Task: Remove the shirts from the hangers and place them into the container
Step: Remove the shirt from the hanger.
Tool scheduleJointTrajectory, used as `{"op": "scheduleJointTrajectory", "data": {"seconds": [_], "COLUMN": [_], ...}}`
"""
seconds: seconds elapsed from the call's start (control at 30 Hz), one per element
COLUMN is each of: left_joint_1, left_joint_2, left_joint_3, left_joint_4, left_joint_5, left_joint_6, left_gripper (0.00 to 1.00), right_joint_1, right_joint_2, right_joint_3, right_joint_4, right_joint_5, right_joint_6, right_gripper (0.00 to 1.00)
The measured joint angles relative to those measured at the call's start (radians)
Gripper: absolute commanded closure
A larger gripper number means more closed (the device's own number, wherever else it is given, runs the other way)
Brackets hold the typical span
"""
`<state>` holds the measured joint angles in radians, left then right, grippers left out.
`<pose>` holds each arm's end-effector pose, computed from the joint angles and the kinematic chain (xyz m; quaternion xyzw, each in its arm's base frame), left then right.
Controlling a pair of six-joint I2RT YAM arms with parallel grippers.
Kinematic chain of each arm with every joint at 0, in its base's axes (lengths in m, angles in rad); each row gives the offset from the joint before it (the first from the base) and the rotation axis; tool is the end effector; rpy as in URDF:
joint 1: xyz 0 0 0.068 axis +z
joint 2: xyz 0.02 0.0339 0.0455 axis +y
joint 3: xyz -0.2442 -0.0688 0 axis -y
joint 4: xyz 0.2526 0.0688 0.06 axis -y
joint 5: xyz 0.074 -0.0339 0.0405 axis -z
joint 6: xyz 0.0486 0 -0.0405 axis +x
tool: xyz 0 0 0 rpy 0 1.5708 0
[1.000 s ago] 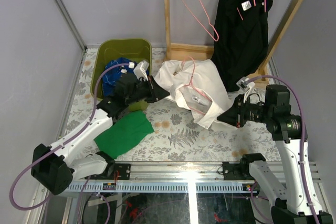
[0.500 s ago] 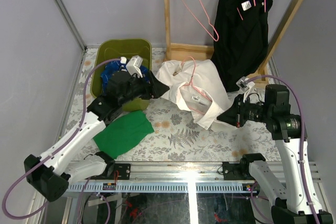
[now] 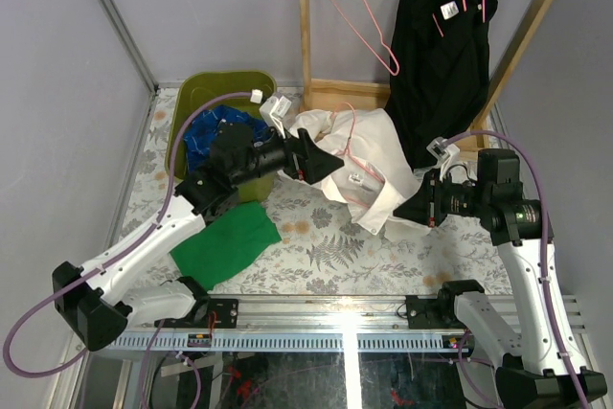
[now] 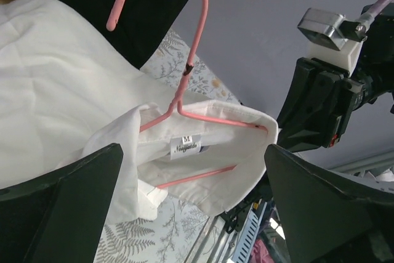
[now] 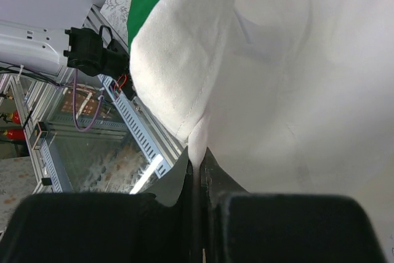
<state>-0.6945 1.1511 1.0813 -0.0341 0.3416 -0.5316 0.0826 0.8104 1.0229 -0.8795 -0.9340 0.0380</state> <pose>0.2169 -0.2018 0.3663 0.1730 0.7204 -0.4828 0.4669 0.1630 0.0527 0.3387 -0.2145 0.7987 0.4278 0.3648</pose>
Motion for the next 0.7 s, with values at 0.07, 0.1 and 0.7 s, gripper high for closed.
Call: {"op": "scheduleJointTrajectory", "data": {"seconds": [0.07,0.1,0.7], "left_joint_1": [0.000,0.000,0.000], "left_joint_2": [0.002,0.002,0.184], "left_joint_3": [-0.013,-0.014,0.095], "left_joint_4": [0.036,0.047,0.132], "left_joint_5": [-0.001,-0.002,0.125], "left_joint_6": [0.002,0.001,-0.004], "left_gripper": [0.00,0.00,0.25], "right_joint_1": [0.000,0.000,0.000], "right_joint_2": [0.000,0.000,-0.016], "right_joint_3": [-0.002,-0.002,-0.021], "right_joint_4": [0.000,0.001,0.011], "right_joint_5": [0.000,-0.002,-0.020], "right_joint_6": [0.002,0.003,0.011], "right_gripper": [1.00,1.00,1.00]}}
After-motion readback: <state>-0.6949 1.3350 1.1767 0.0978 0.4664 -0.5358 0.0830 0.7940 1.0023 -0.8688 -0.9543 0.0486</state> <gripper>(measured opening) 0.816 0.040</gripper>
